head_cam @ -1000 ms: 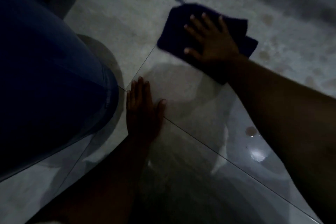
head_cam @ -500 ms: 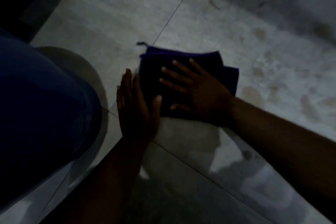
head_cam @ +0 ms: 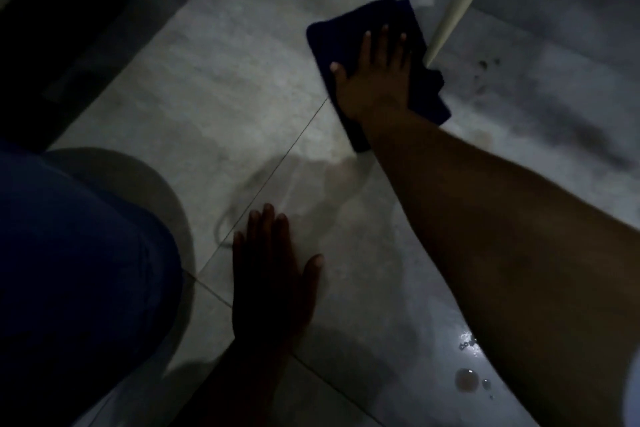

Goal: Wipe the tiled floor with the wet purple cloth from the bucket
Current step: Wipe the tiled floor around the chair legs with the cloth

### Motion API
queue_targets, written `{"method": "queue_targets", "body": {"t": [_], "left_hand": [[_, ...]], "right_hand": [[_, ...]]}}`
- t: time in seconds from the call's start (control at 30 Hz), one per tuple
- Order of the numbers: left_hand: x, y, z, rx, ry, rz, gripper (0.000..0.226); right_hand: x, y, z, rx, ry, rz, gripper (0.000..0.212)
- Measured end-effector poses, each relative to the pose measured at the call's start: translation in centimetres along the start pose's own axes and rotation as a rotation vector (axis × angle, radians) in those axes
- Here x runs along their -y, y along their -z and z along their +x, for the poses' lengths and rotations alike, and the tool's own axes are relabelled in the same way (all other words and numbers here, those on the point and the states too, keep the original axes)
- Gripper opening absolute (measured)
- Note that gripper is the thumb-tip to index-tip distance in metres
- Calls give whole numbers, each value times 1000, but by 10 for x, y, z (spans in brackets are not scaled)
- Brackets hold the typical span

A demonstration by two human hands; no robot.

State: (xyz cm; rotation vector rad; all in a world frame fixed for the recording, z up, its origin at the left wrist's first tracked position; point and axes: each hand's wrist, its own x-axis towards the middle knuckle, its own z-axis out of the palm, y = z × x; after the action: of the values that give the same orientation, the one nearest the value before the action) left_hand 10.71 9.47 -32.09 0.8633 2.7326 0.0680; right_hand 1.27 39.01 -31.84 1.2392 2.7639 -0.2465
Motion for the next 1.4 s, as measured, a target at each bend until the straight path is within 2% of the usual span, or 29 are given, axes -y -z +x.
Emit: {"method": "queue_targets", "body": {"t": [0.07,0.17,0.23,0.3,0.37,0.47,0.53,0.6,0.67,0.77,0.87,0.93,1.0,1.03,1.1,1.17,1.23,1.3,1.33,1.4], "left_hand": [[1,2,-1,-5,19,-47,83],[2,4,-2,-69,12,-189,83],[5,1,-3,-130,-40,-211,83],[9,-5,-2,-155,-69,-127,82],[11,-11,-2,-155,-84,-54,82],[11,-16,-5,-189,-171,54,77],[12,-15,-4,-210,-192,68,71],[10,-10,-5,-177,-172,17,67],[8,-5,-7,-182,-157,-34,61],[3,2,-8,-217,-123,-86,56],[-1,3,-6,-197,-124,-61,61],[-2,-2,-7,-140,-121,1,69],[-3,-5,-7,-110,-112,39,71],[-4,-5,-7,-107,-99,42,70],[-11,-3,-8,-123,-68,22,67],[-29,-3,-14,-149,-72,-3,61],[-55,-4,-23,-151,-123,-27,58],[-84,-4,-27,-152,-170,-61,57],[-96,-2,-25,-156,-195,-80,56],[-115,4,-12,-185,-268,-125,55]], "right_hand": [[11,-5,-30,10,122,15,79],[-3,-16,-94,47,634,-7,75],[-39,-24,-137,70,970,-79,71],[-91,-25,-156,56,1123,-101,68],[-150,-17,-149,23,1030,-107,69],[-211,5,-120,14,528,-104,81],[-215,8,-113,3,224,-60,82],[-186,2,-131,-11,87,-32,78],[-145,-11,-171,-1,137,7,75],[-106,-30,-273,-2,494,30,73],[-126,-42,-368,38,852,-25,70],[-171,-40,-389,61,982,49,69],[-221,-32,-377,82,948,18,68],[-245,-27,-363,86,846,-26,69],[-278,-16,-326,68,524,-82,73],[-280,-10,-291,26,213,-79,76],[-253,-9,-264,10,30,-43,77],[-211,-11,-251,9,25,-24,77],[-191,-15,-254,12,92,-28,77],[-163,-26,-281,21,349,-58,76]]}}
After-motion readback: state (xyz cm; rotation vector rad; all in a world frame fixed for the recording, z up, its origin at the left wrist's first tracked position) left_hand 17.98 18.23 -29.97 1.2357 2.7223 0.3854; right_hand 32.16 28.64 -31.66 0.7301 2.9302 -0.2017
